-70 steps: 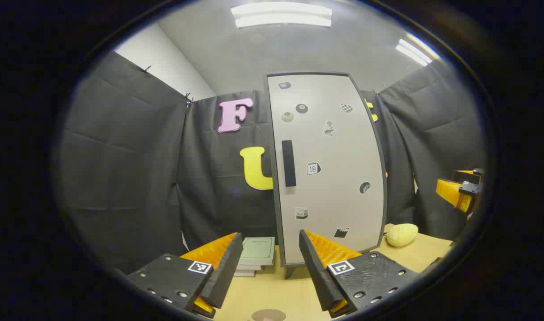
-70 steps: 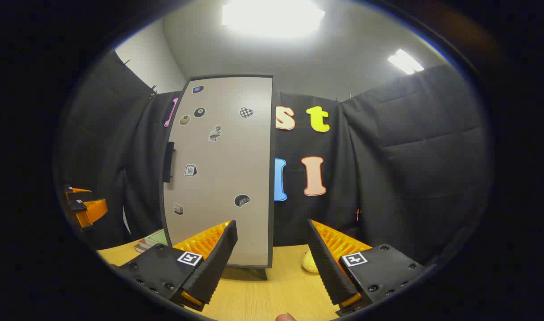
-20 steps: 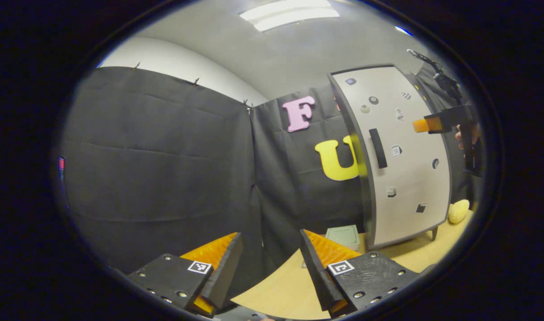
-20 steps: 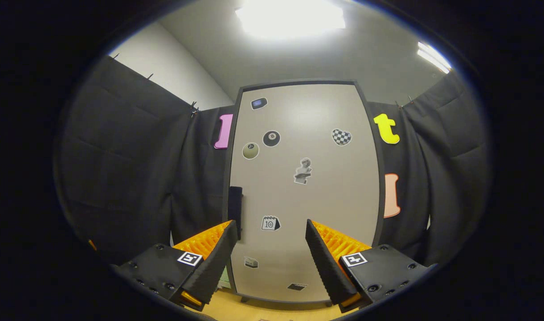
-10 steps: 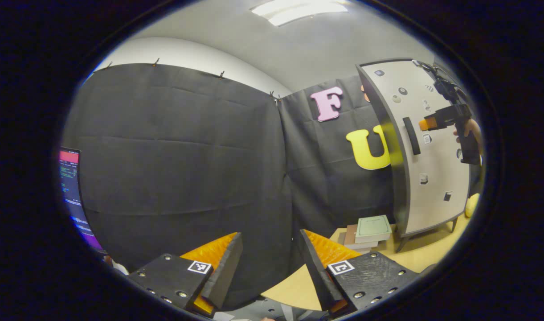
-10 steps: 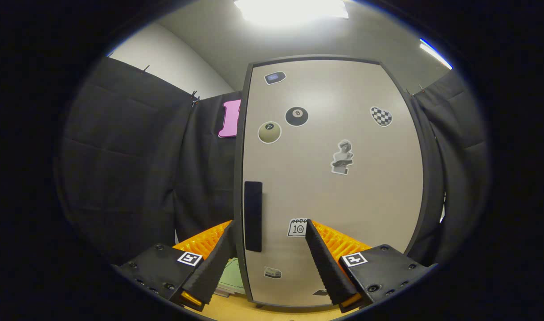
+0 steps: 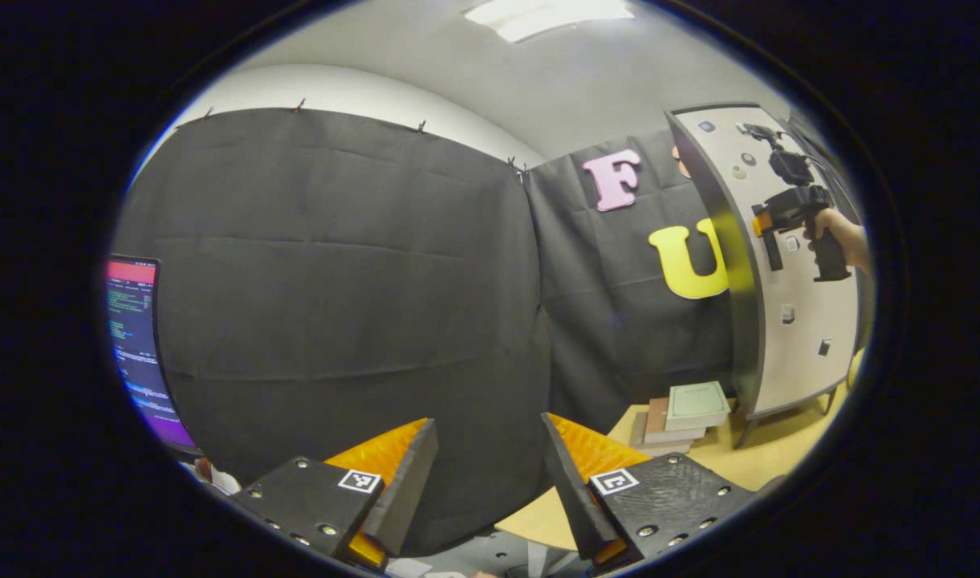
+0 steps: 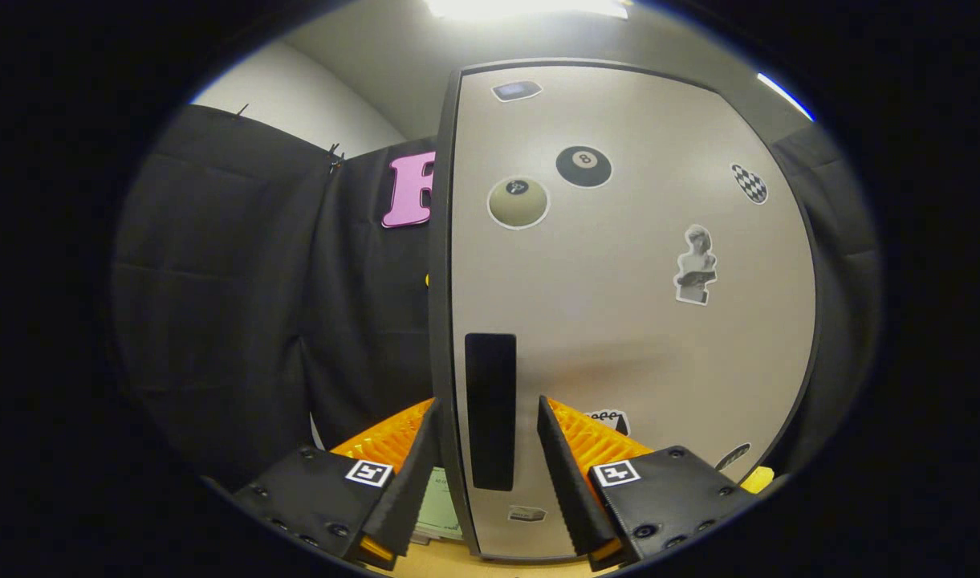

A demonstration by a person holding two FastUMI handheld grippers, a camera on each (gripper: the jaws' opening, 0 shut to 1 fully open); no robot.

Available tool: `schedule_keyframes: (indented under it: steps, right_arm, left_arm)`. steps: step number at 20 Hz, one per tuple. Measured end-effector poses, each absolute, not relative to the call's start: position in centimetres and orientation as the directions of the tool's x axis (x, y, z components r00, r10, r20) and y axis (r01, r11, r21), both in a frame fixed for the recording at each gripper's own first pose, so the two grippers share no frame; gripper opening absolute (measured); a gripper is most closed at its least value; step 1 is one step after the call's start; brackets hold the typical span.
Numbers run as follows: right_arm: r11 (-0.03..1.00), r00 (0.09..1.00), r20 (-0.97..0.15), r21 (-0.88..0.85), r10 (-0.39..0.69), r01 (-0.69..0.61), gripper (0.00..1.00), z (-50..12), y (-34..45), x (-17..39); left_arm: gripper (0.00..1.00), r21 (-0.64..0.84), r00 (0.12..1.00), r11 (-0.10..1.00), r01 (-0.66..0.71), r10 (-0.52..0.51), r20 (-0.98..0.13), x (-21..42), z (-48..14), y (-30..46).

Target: Open the cabinet door with the right hand, grasp the bottle in the cabinet with the left hand and place it on the coaster, then close the cabinet door with the right hand.

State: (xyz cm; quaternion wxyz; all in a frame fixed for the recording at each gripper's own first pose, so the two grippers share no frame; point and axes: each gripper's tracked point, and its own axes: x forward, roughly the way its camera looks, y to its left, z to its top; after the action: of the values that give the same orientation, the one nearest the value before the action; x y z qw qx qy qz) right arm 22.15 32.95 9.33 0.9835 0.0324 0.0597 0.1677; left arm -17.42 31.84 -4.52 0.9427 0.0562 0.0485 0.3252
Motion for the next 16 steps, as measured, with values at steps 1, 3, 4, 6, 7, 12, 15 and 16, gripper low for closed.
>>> schedule_keyframes:
  steps: [1,3,4,6,7,12,15,16]
  right_arm:
    - [0.944,0.937,-0.122,0.08,0.327,-0.319,0.67,9.1,33.2,22.4]
    - [0.95,0.938,-0.152,0.077,0.31,-0.302,0.67,8.3,33.6,22.7]
    - [0.955,0.943,-0.156,0.072,0.295,-0.287,0.55,8.3,33.3,22.9]
    - [0.958,0.944,-0.161,0.072,0.287,-0.279,0.35,8.3,33.0,22.8]
    - [0.955,0.941,-0.165,0.07,0.296,-0.288,0.29,8.2,33.1,22.9]
    - [0.932,0.913,-0.188,0.095,0.362,-0.35,0.18,8.2,32.8,22.1]
    - [0.908,0.888,-0.19,0.122,0.419,-0.402,0.14,8.5,32.4,20.6]
    - [0.897,0.877,-0.19,0.134,0.441,-0.421,0.18,8.6,32.4,20.2]
  left_arm:
    - [0.76,0.136,0.782,0.781,-0.61,0.621,-0.059,-17.6,-4.6,32.0]
    - [0.76,0.135,0.781,0.781,-0.61,0.621,-0.066,-17.8,-4.9,32.4]
    - [0.76,0.136,0.781,0.781,-0.609,0.621,-0.066,-17.9,-4.9,32.4]
    - [0.79,0.138,0.782,0.782,-0.607,0.619,-0.071,-17.9,-5.1,32.6]
    - [0.79,0.136,0.784,0.785,-0.604,0.616,-0.074,-17.9,-5.2,32.6]
    - [0.8,0.117,0.81,0.812,-0.573,0.582,-0.073,-17.2,-5.2,32.1]
    - [0.79,0.122,0.832,0.83,-0.543,0.553,-0.057,-16.8,-4.8,31.8]
    - [0.79,0.123,0.839,0.838,-0.532,0.541,-0.052,-16.6,-4.5,31.6]
